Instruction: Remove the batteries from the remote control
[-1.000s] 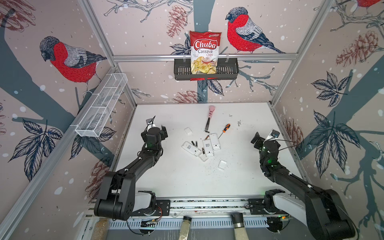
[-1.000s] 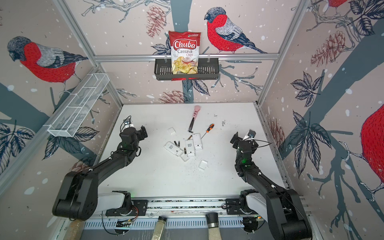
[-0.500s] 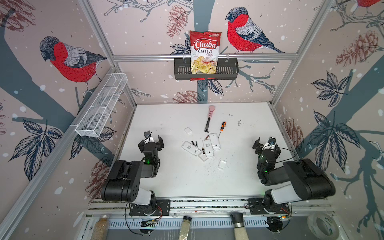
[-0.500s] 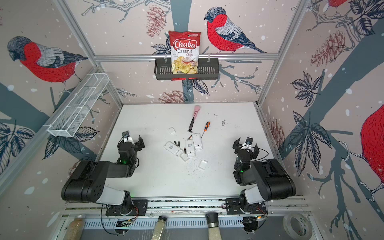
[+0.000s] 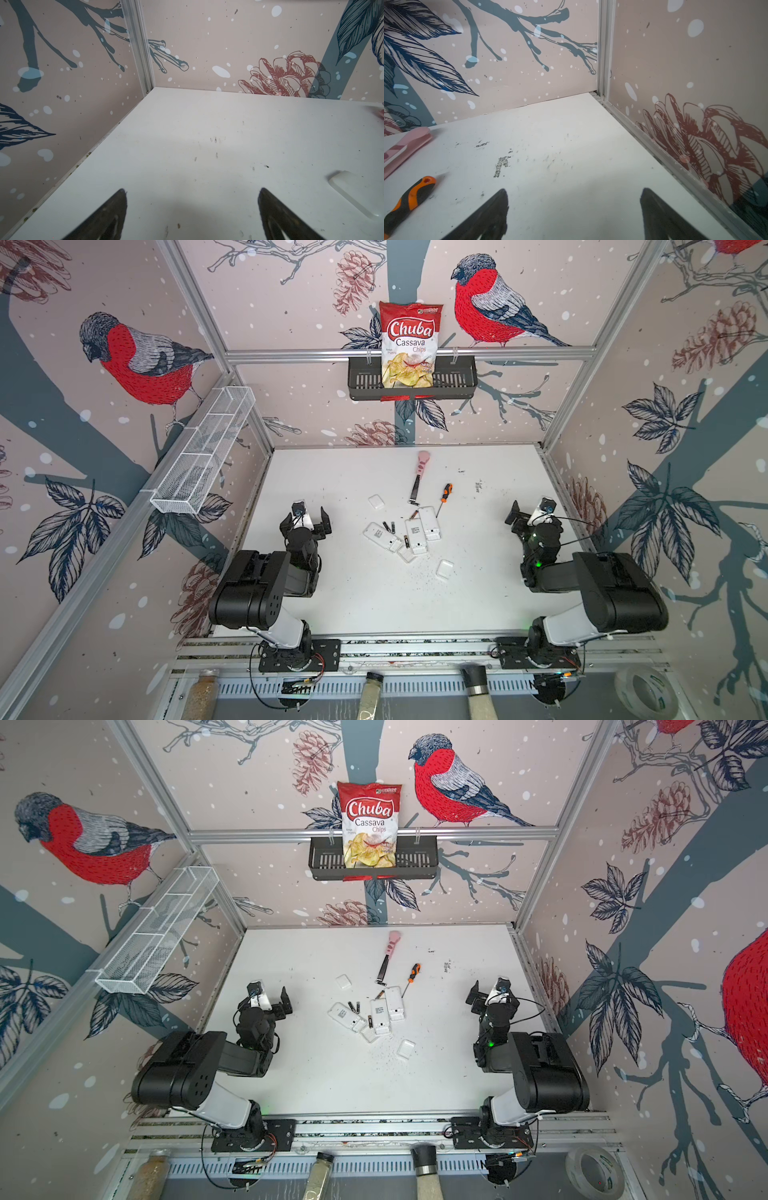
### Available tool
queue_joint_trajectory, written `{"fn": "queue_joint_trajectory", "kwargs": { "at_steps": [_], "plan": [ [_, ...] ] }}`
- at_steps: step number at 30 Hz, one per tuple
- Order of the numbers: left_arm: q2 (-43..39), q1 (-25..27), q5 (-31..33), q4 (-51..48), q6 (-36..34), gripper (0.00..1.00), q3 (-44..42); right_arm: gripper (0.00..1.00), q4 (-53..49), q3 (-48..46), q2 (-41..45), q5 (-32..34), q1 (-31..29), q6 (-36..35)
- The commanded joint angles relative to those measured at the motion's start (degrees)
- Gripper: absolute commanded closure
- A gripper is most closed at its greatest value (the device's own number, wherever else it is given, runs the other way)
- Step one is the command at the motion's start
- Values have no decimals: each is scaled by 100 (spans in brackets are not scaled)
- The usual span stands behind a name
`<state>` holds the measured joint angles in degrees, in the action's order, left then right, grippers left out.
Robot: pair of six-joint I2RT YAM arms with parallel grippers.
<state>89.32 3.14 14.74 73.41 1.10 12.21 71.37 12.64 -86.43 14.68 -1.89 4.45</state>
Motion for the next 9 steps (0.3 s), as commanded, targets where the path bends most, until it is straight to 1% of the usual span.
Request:
{"fn": "queue_joint_trajectory", "kwargs": {
  "at_steps": [1,5,9],
  "plan": [
    [9,7,-42,350,-64,3,27,1,-276,70,60,-141,-1,72],
    [19,-4,-79,226,-35,3,86,1,-216,58,41,-142,3,65],
    [10,-6,-67,322,-46,3,36,1,-219,54,46,-148,-1,65]
  ]
}}
